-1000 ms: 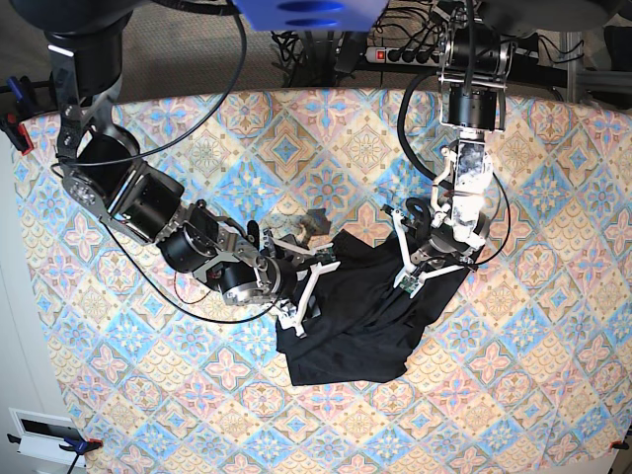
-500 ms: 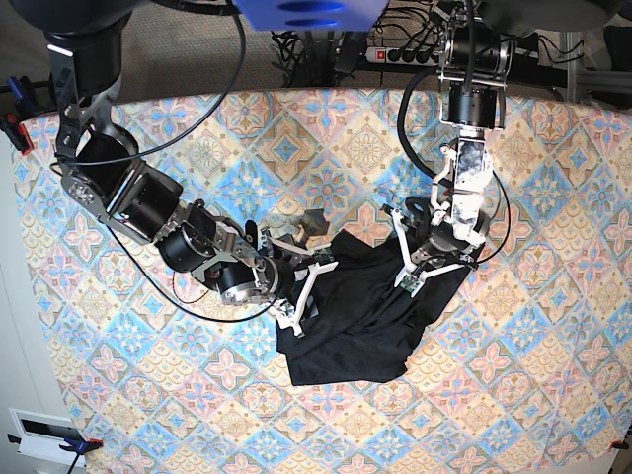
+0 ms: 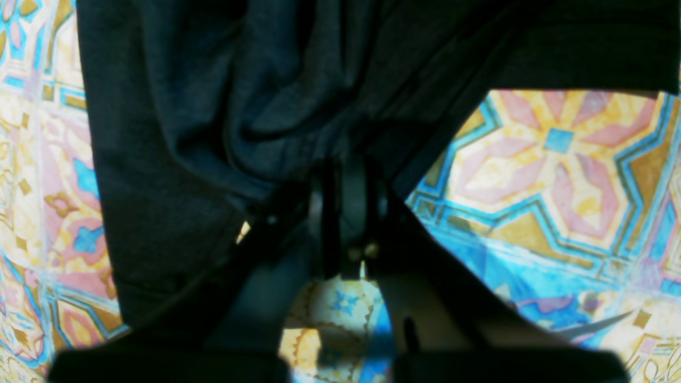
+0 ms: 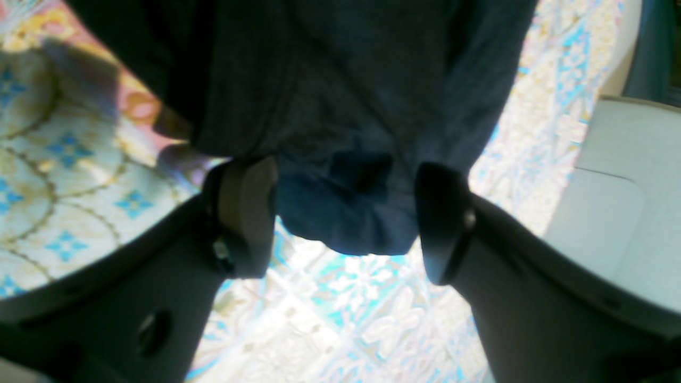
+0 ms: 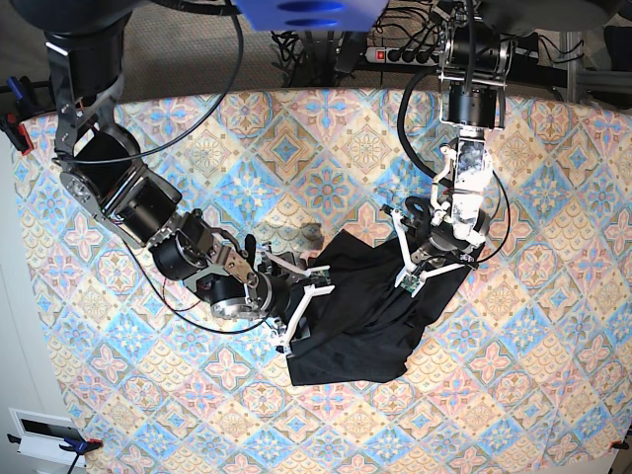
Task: Layout the t-shirt on the table in an organized manner, then fold the t-shirt properly
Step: 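Shift the right gripper along the black shirt edge while the left holds, then lift the shirt with both grippers, raising it off the table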
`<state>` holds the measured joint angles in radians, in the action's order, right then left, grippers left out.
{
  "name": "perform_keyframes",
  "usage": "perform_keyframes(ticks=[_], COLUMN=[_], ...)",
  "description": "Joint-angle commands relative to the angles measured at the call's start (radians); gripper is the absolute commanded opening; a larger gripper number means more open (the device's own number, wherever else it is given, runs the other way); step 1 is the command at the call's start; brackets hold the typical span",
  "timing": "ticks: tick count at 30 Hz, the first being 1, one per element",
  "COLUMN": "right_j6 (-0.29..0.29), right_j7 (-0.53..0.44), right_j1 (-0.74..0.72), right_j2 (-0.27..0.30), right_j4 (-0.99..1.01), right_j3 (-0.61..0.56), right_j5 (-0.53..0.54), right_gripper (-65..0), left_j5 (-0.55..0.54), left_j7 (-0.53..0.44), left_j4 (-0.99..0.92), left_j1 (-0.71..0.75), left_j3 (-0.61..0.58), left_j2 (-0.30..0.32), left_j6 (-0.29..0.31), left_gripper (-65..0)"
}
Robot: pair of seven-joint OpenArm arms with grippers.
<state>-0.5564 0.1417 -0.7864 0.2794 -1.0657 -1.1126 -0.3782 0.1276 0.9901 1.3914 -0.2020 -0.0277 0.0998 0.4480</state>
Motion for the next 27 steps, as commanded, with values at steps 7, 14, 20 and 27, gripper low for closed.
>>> perform_keyframes(ticks=[7, 14, 20, 27], right_j6=[0.011, 0.011, 0.011, 0.011], right_j7=[-0.006, -0.003, -0.001, -0.001], right_j1=[-0.040, -0.015, 0.032, 0.034], right_j2=[-0.029, -0.064, -0.064, -0.064], right_j4=[-0.011, -0.014, -0.012, -0.011], right_j3=[0.004, 0.002, 0.002, 0.002], right_j5=[0.003, 0.003, 0.003, 0.003], right_gripper=[-25.7, -25.7, -25.7, -25.9], left_j5=[0.002, 0.002, 0.002, 0.002], left_j7=[0.005, 0.005, 0.005, 0.005], left_j4=[0.013, 0.013, 0.013, 0.013], left_j1=[-0.012, -0.012, -0.012, -0.012], left_j3=[0.001, 0.001, 0.001, 0.002], left_j2=[0.001, 0.001, 0.005, 0.004], left_j6=[-0.001, -0.001, -0.001, -0.001], left_gripper=[-65.0, -65.0, -65.0, -65.0])
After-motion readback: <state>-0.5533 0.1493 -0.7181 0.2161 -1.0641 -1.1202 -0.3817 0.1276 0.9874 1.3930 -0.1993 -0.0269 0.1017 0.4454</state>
